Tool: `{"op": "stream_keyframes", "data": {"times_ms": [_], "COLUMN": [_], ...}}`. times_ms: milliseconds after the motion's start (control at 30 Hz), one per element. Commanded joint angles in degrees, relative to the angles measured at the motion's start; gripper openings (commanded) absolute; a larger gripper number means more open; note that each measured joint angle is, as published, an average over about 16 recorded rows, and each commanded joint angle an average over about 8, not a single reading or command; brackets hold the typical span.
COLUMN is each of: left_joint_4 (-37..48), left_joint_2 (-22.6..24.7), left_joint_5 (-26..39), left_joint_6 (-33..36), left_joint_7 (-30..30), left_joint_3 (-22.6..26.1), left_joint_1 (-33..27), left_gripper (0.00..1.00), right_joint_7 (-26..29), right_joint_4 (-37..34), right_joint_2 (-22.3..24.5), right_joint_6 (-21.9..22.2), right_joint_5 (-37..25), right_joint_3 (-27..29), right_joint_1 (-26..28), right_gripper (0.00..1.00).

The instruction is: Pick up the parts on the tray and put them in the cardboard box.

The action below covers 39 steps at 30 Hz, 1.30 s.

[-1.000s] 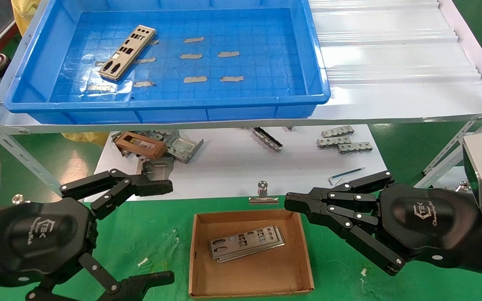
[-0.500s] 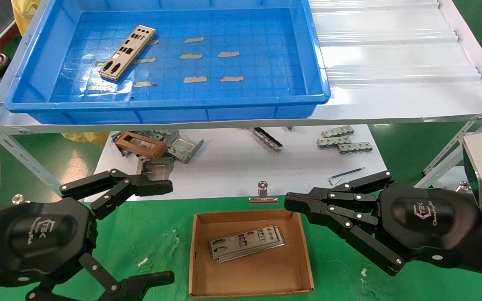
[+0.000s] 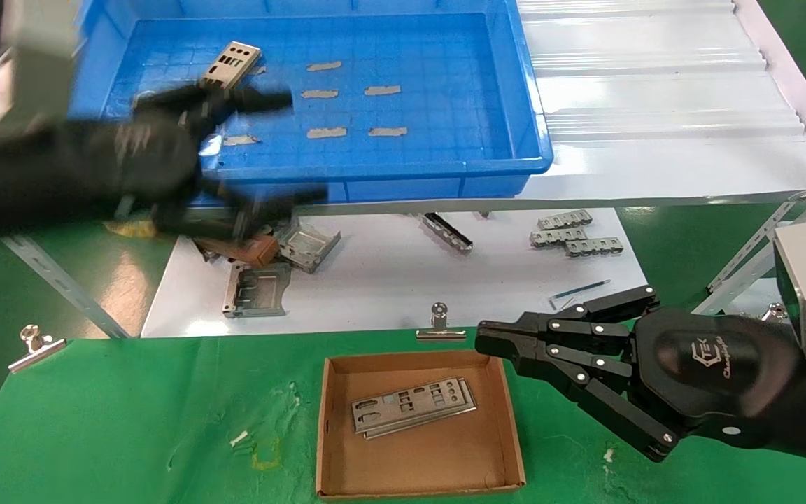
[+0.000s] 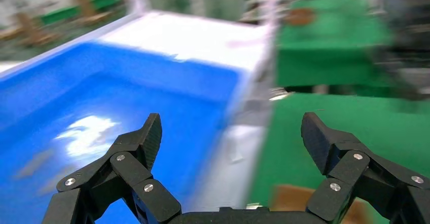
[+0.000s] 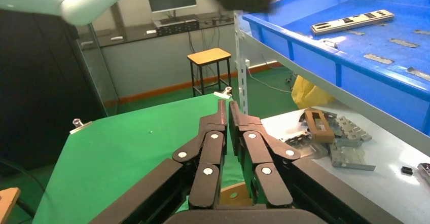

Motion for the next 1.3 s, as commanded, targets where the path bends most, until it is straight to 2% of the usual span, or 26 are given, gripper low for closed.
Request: {"op": "stream_keyframes", "data": {"times_ms": [33, 267, 500, 700, 1000, 1067, 1267, 1300], "left_joint_4": [4.5, 25.6, 41.9, 49.0, 53.0, 53.5, 54.5, 54.7], "left_joint_2": [2.4, 11.3, 17.7, 20.7, 21.3, 21.2, 21.2, 21.2], "left_joint_5": [3.9, 13.2, 17.8, 18.9, 18.3, 18.1, 17.8, 17.8], "left_joint_6": [-1.6, -9.4, -21.2, -28.8, -28.6, -28.2, -28.0, -28.1], "left_joint_7": [-0.5, 3.3, 7.7, 9.1, 9.2, 9.1, 9.1, 9.1], "left_joint_3": [1.6, 5.5, 7.0, 7.2, 6.8, 6.7, 6.4, 6.4], "left_joint_1": [-4.7, -16.8, -23.1, -24.7, -25.5, -25.6, -25.8, -25.8], "left_gripper": [1.00, 1.00, 1.00, 1.00, 1.00, 0.85, 0.10, 0.04], "right_joint_7": [0.0, 0.0, 0.0, 0.0, 0.0, 0.0, 0.0, 0.0], "right_joint_4": [0.0, 0.0, 0.0, 0.0, 0.0, 0.0, 0.0, 0.0], "right_joint_2": [0.0, 0.0, 0.0, 0.0, 0.0, 0.0, 0.0, 0.0], "right_joint_6": [0.0, 0.0, 0.0, 0.0, 0.0, 0.0, 0.0, 0.0], "right_joint_5": [0.0, 0.0, 0.0, 0.0, 0.0, 0.0, 0.0, 0.0], "right_joint_3": [0.0, 0.0, 0.0, 0.0, 0.0, 0.0, 0.0, 0.0], "right_joint_1": [0.0, 0.0, 0.0, 0.0, 0.0, 0.0, 0.0, 0.0], "right_gripper": [1.00, 1.00, 1.00, 1.00, 1.00, 1.00, 1.00, 1.00]}}
